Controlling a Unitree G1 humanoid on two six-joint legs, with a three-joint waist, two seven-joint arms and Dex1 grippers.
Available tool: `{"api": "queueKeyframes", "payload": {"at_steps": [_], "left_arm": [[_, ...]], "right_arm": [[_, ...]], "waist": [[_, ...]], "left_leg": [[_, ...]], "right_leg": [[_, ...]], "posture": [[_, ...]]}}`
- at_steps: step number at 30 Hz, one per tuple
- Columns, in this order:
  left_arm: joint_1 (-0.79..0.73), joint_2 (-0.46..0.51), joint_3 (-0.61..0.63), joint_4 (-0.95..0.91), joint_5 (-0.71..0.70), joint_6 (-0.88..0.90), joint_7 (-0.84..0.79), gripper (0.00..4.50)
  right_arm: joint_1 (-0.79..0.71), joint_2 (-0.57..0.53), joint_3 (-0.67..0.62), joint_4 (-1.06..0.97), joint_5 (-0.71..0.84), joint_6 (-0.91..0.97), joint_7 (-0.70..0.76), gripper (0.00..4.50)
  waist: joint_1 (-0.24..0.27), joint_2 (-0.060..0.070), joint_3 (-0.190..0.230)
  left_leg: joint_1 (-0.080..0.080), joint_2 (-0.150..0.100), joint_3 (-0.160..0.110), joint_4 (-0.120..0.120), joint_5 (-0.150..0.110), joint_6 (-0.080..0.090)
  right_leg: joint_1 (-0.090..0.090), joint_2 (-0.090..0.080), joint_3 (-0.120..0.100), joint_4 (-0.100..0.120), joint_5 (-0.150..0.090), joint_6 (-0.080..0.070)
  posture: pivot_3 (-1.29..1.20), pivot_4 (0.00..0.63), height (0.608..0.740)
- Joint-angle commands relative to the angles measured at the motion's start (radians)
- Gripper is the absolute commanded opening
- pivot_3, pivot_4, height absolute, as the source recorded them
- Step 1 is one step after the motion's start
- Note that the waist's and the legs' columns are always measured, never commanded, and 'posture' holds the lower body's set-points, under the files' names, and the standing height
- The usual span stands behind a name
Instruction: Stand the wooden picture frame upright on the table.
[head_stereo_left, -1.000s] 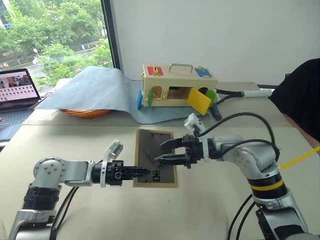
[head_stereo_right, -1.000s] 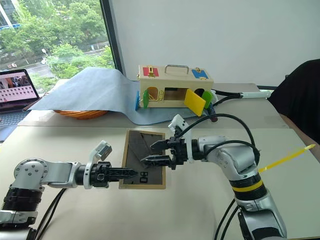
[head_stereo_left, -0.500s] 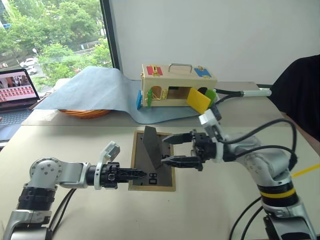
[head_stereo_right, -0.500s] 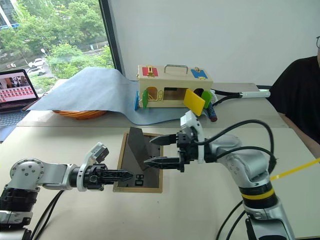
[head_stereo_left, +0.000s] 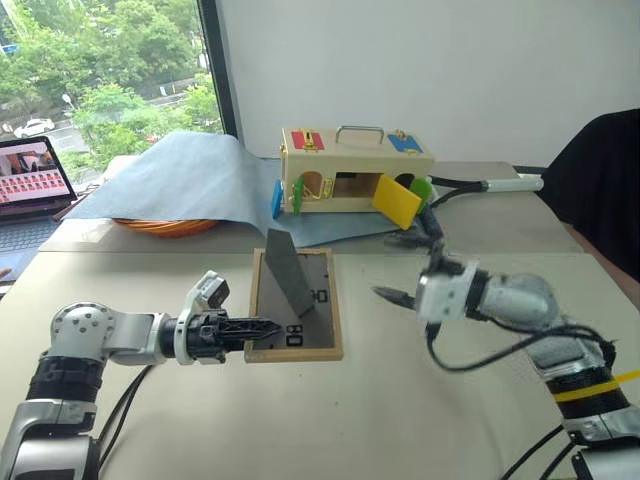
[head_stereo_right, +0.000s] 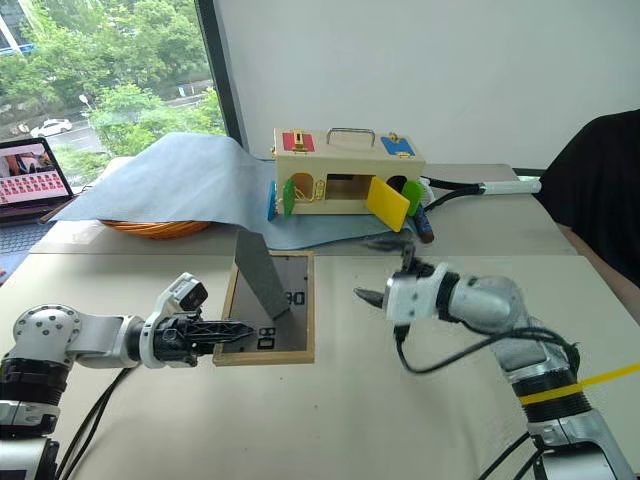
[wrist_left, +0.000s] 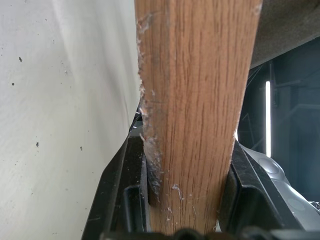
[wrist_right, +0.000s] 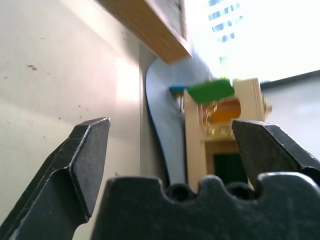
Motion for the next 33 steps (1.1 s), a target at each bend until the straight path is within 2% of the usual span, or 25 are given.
{"api": "queueKeyframes", "payload": {"at_steps": [1,7,10,16,17,18,20,23,26,27,29,33], "left_arm": [[-0.017,-0.019,0.015,-0.053,0.000,0.003,-0.014,1.17],[-0.010,-0.022,0.007,-0.077,0.015,0.003,-0.030,1.17],[0.001,-0.017,0.012,-0.085,0.041,0.003,-0.045,1.17],[0.017,-0.011,0.030,-0.105,0.108,0.003,-0.086,1.17],[0.018,-0.011,0.031,-0.109,0.118,0.001,-0.092,1.17],[0.019,-0.011,0.031,-0.115,0.130,-0.004,-0.098,1.17],[0.027,-0.006,0.044,-0.134,0.143,-0.023,-0.118,2.17],[0.037,0.036,0.125,-0.152,0.159,-0.064,-0.172,3.24],[0.061,0.096,0.213,-0.204,0.211,-0.150,-0.249,4.34],[0.074,0.122,0.243,-0.230,0.243,-0.194,-0.274,4.50],[0.096,0.157,0.281,-0.267,0.296,-0.261,-0.306,4.50],[0.171,0.180,0.366,-0.343,0.343,-0.344,-0.342,4.50]], "right_arm": [[-0.026,0.064,0.027,0.020,-0.169,-0.153,-0.181,4.47],[-0.097,0.146,0.063,0.093,-0.291,-0.203,-0.334,4.47],[-0.120,0.151,0.076,0.128,-0.279,-0.216,-0.358,3.78],[-0.131,0.141,0.082,0.156,-0.231,-0.232,-0.357,1.80],[-0.132,0.140,0.082,0.157,-0.226,-0.232,-0.357,1.57],[-0.133,0.139,0.083,0.158,-0.220,-0.231,-0.356,1.56],[-0.136,0.137,0.084,0.163,-0.205,-0.228,-0.352,1.52],[-0.142,0.130,0.081,0.183,-0.156,-0.211,-0.328,1.24],[-0.150,0.124,0.077,0.207,-0.096,-0.191,-0.299,1.24],[-0.155,0.126,0.080,0.222,-0.060,-0.174,-0.276,1.24],[-0.166,0.127,0.085,0.245,-0.011,-0.153,-0.244,1.24],[-0.169,0.205,0.068,0.270,0.341,0.103,-0.010,1.24]], "waist": [[0.001,0.000,0.000],[0.007,0.000,0.000],[0.008,0.000,0.000],[0.012,0.000,0.000],[0.012,0.000,0.000],[0.013,0.000,0.000],[0.014,0.000,0.000],[0.015,0.001,0.001],[0.010,0.000,0.001],[0.010,0.000,0.001],[0.010,0.000,0.002],[0.008,0.000,0.002]], "left_leg": [[0.000,0.000,0.000,0.000,0.000,0.000],[0.000,0.000,-0.002,0.004,0.004,-0.007],[0.000,0.000,-0.004,0.008,0.005,-0.007],[-0.002,0.000,-0.007,0.016,0.005,-0.006],[-0.002,0.000,-0.008,0.016,0.005,-0.006],[-0.003,0.000,-0.008,0.016,0.005,-0.006],[-0.003,0.000,-0.010,0.016,0.005,-0.006],[-0.005,0.000,-0.012,0.016,0.005,-0.006],[-0.007,0.000,-0.014,0.017,0.005,-0.006],[-0.007,0.000,-0.014,0.016,0.005,-0.006],[-0.007,-0.001,-0.015,0.017,0.005,-0.006],[-0.007,-0.001,-0.016,0.017,0.005,-0.006]], "right_leg": [[0.000,0.000,0.000,0.000,0.000,0.000],[0.000,-0.001,-0.003,0.008,0.000,-0.001],[0.001,-0.001,-0.004,0.012,0.000,-0.001],[0.002,-0.001,-0.007,0.014,0.000,-0.001],[0.002,-0.001,-0.007,0.014,0.000,-0.001],[0.002,-0.001,-0.009,0.015,0.000,-0.001],[0.002,0.000,-0.010,0.015,0.000,-0.001],[0.001,0.000,-0.012,0.015,0.000,-0.001],[0.001,0.000,-0.013,0.015,0.000,-0.001],[0.001,0.000,-0.014,0.015,0.000,-0.002],[0.001,0.000,-0.015,0.015,0.000,-0.002],[0.002,0.000,-0.016,0.015,0.000,-0.002]], "posture": [[0.00,0.150,0.667],[0.00,0.150,0.667],[0.00,0.150,0.667],[0.00,0.150,0.667],[0.00,0.150,0.667],[0.00,0.150,0.667],[0.00,0.150,0.667],[0.00,0.150,0.667],[0.00,0.150,0.667],[0.00,0.150,0.667],[0.00,0.150,0.667],[0.00,0.150,0.667]]}}
